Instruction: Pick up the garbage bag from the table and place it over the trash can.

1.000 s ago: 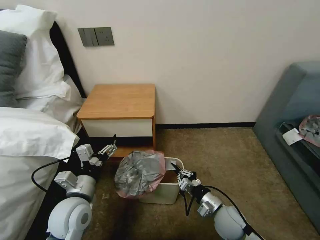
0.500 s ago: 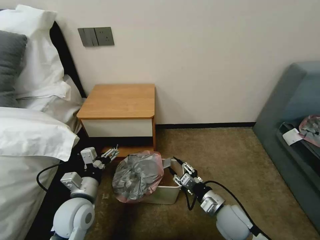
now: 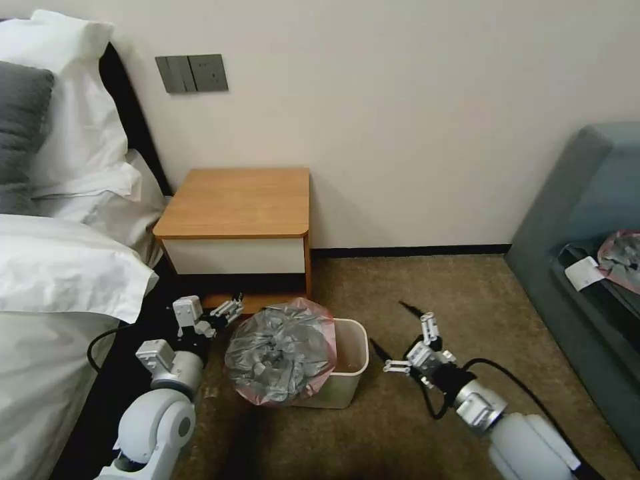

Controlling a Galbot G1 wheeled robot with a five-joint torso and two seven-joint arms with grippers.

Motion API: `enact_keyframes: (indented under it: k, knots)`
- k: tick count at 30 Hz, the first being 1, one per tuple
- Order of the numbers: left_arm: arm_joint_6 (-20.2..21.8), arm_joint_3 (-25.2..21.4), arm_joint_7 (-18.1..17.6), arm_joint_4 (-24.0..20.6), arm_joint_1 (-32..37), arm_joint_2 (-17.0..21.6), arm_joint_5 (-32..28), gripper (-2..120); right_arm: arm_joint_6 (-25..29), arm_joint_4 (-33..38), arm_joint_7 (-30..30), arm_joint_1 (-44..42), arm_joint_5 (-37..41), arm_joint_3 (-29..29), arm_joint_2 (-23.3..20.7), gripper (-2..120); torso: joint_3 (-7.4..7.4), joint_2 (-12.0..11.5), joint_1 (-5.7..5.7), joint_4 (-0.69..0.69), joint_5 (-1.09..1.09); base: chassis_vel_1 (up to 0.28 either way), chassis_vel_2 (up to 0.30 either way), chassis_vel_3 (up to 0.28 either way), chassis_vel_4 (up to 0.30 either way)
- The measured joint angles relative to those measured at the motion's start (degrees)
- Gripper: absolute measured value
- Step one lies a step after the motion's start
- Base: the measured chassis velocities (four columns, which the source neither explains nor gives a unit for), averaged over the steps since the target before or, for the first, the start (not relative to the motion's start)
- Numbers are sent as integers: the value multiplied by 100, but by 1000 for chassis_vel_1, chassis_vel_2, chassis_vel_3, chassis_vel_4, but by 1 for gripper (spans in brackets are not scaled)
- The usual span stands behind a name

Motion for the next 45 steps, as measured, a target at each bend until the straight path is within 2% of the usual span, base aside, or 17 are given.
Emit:
enact_keyframes:
  k: [1,2,3,4,8,10,11,13,15,21,23,28,30,31,35,39,45]
  knots:
    - [219,-1,12,-169,130,104,-254,98,0,0,52,11,8,6,81,100,0,0,0,0,1,0,0,0,0]
    - [219,-1,12,-169,130,104,-254,98,0,0,52,11,8,6,81,100,0,0,0,0,1,0,0,0,0]
    - [608,-15,74,-476,400,268,-648,98,20,-43,105,53,8,4,240,100,0,0,0,1,2,0,0,0,0]
    - [759,-11,106,-627,557,331,-779,98,44,-85,124,75,3,-7,331,100,0,0,0,1,2,0,0,0,0]
    - [757,193,164,-787,941,439,-551,97,157,-213,179,103,-38,-63,561,100,0,0,0,2,2,0,0,0,0]
    - [661,269,155,-737,1008,440,-393,97,203,-252,202,96,-55,-83,623,100,0,0,0,1,2,0,0,0,0]
    - [520,346,55,-621,1032,414,-160,98,244,-274,225,72,-79,-100,664,100,0,0,0,1,2,0,0,0,0]
    - [471,457,-422,-452,948,342,-27,98,285,-279,240,30,-102,-106,698,100,0,0,0,1,1,0,0,0,0]
    - [508,469,-533,-358,866,282,-93,99,308,-279,248,2,-106,-107,705,100,0,0,0,0,1,0,0,0,0]
    - [651,461,-495,-165,653,71,-371,100,367,-282,254,-63,-109,-94,721,100,0,0,0,0,1,0,0,0,0]
    - [746,451,-375,-145,602,19,-476,100,383,-281,254,-83,-110,-96,739,100,0,0,0,0,1,0,0,0,0]
    - [874,442,-269,-143,509,-49,-388,100,407,-305,254,-101,-137,-98,782,100,0,0,0,0,1,0,0,0,0]
    - [1143,409,-267,-143,404,-82,-301,100,429,-333,254,-119,-154,-97,804,100,0,0,0,1,2,0,0,0,0]
    - [1143,409,-267,-143,404,-82,-301,100,429,-333,254,-119,-154,-97,804,100,0,0,0,1,2,0,0,0,0]
    - [1936,317,-429,-145,28,-181,-289,100,450,-349,254,-143,-168,-95,863,100,0,0,0,0,2,0,0,0,0]
    - [2226,296,-486,-50,-158,-191,-290,98,456,-349,254,-174,-180,-93,887,100,1,0,0,0,1,0,0,0,0]
    - [2316,288,-531,-58,-160,-190,-182,97,466,-367,265,-197,-187,-65,901,100,0,0,0,0,1,0,0,0,0]
